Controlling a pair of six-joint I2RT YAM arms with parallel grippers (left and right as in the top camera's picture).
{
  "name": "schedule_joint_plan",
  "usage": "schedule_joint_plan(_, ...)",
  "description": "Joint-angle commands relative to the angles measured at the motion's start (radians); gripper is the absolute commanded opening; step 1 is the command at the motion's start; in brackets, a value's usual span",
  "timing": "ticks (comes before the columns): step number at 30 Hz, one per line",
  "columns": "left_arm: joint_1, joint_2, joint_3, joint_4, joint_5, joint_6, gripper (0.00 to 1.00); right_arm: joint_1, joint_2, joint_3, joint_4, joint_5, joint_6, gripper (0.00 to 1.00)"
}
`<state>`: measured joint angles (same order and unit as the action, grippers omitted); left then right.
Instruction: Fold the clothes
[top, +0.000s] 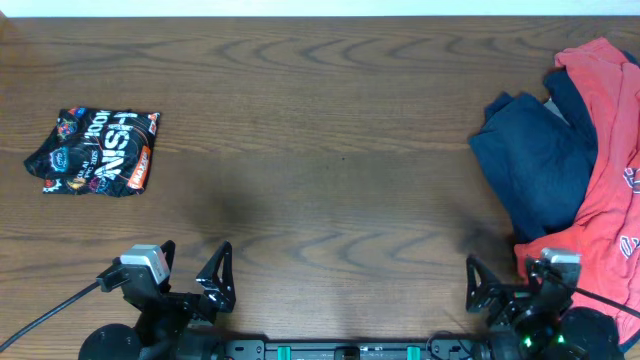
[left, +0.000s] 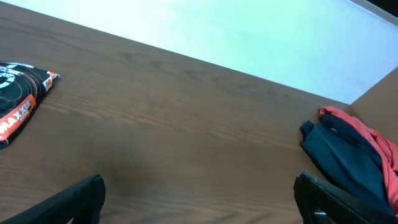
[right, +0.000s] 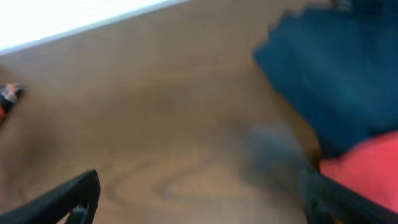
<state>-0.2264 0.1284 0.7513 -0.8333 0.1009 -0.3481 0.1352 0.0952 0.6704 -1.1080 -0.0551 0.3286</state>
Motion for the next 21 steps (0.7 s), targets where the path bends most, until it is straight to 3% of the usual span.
schedule_joint_plan(1, -0.005, 0.000, -0.007, 0.001, -0.008, -0.013, 0.98, 0.006, -0.004, -0.009, -0.036, 0.015, 0.018, 0.99)
schedule_joint_plan(7, -0.005, 0.000, -0.007, 0.001, -0.008, -0.013, 0.98, -0.006, -0.024, -0.033, 0.055, 0.039, -0.051, 0.99)
schedule_joint_plan(13, -0.005, 0.000, -0.007, 0.001, -0.008, -0.013, 0.98, -0.013, -0.087, -0.230, 0.430, -0.016, -0.382, 0.99)
schedule_joint_plan(21, -0.005, 0.000, -0.007, 0.001, -0.008, -0.013, 0.98, -0.018, -0.090, -0.574, 1.003, -0.003, -0.451, 0.99)
